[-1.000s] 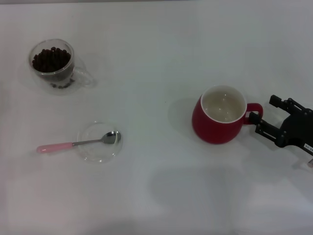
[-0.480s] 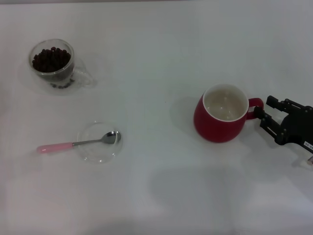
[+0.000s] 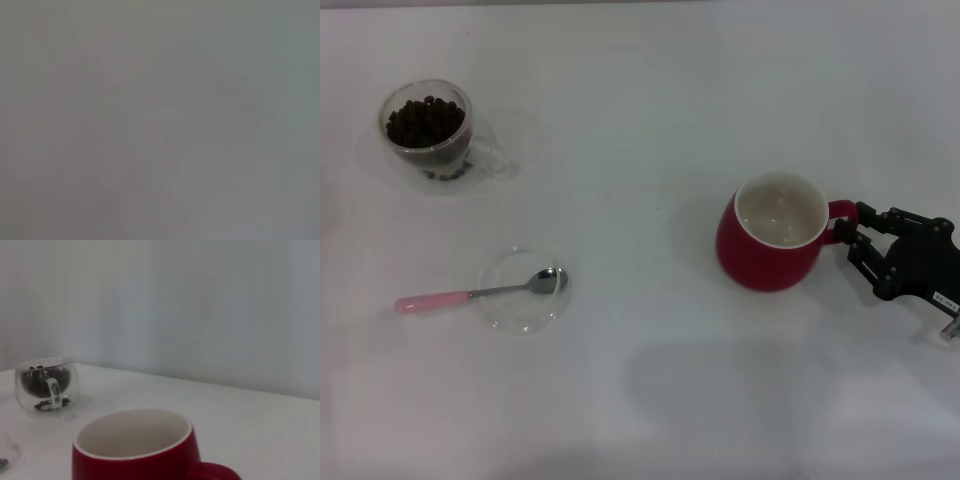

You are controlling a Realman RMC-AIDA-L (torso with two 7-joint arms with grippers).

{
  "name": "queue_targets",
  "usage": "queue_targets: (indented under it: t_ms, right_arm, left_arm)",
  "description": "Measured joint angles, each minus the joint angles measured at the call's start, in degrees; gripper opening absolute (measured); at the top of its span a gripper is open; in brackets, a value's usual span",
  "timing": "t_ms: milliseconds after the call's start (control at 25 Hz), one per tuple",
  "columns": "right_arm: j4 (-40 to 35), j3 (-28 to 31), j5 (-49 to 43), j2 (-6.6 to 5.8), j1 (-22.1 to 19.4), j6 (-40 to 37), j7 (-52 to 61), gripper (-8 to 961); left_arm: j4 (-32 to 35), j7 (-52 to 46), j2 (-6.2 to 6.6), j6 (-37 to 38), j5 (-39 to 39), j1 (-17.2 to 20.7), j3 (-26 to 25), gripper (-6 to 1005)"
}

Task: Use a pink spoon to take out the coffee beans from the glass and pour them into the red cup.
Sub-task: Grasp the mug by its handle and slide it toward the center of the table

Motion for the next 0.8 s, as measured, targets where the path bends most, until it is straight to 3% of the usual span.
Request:
queue_targets:
  t_ms: [400,800]
  right_arm:
    - [0.18,-2.98,-0.15,0.04,0.47,-2.72,-0.42,191]
    - [-0.09,-5.84,-0.14,0.27,0.75,-4.26,-0.41,191]
  left_arm:
    - [0.0,-0.01,0.0,0.01,0.02,0.17,0.0,740]
    - [0.0,-0.03,-0.04,0.0,0.08,0.27,0.0,740]
